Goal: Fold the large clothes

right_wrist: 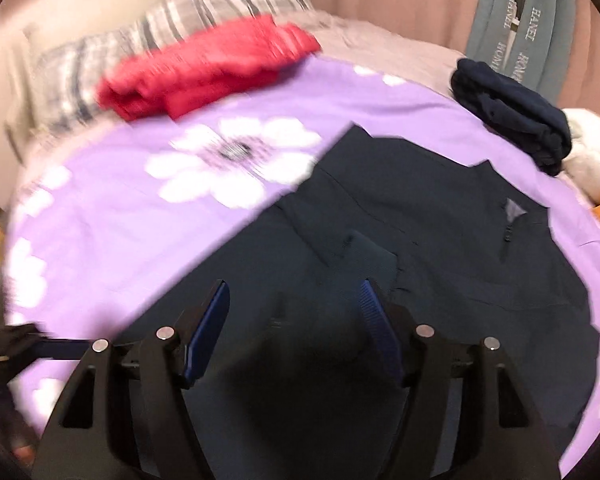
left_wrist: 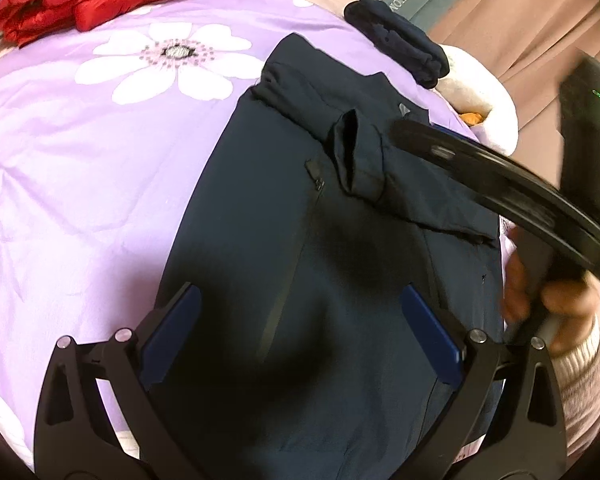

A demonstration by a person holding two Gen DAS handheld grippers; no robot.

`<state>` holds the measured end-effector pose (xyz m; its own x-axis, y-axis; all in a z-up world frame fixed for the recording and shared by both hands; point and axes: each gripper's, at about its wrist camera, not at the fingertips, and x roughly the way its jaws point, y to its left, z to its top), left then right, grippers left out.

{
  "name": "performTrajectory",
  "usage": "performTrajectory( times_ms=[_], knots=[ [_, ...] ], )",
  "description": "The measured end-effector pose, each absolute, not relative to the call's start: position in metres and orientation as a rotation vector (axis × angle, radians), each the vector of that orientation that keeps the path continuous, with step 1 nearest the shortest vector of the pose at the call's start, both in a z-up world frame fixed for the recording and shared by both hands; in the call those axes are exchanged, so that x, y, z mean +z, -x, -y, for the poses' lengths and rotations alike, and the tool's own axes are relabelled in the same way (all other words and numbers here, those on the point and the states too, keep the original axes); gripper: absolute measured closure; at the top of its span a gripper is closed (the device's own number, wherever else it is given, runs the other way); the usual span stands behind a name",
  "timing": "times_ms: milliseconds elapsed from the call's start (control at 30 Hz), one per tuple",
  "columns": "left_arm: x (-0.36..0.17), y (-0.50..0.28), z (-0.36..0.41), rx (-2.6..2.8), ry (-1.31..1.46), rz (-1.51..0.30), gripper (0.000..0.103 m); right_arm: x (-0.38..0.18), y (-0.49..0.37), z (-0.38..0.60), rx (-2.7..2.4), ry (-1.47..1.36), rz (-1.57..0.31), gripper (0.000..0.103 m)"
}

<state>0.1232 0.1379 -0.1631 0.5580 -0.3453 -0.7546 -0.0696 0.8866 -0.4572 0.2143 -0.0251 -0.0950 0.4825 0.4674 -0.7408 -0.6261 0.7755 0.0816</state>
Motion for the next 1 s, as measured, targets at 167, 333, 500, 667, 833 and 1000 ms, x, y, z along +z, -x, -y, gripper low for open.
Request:
performTrajectory(
  times_ms=[167, 333, 500, 667, 833, 1000],
  knots=[
    [-0.146, -0.141, -0.131, -0.187, 0.439, -0.926, 0.002, -0.081, -0.189, 0.08, 0.663, 0.036, -0.793, 0.033],
    [-0.137, -0.162, -0.123, -0.245, 0.448, -0.884, 0.002, -0.09, -0.169, 0.149, 0.496, -0.042, -0.807, 0.033],
    [-0.144, -0.195, -0.131, -0.282, 0.541, -0.877, 0.002, -0.102, -0.149, 0.213, 0.369, -0.155, -0.81, 0.033],
    [-0.147, -0.236, -0.135, -0.283, 0.589, -0.867, 0.003, -0.11, -0.133, 0.261, 0.294, -0.264, -0.797, 0.033],
    [-0.158, -0.273, -0.11, -0.344, 0.611, -0.92, 0.023, -0.123, -0.133, 0.288, 0.252, -0.34, -0.806, 0.033],
    [-0.197, -0.305, -0.076, -0.306, 0.569, -1.049, 0.04, -0.135, -0.138, 0.291, 0.249, -0.37, -0.828, 0.033]
  ],
)
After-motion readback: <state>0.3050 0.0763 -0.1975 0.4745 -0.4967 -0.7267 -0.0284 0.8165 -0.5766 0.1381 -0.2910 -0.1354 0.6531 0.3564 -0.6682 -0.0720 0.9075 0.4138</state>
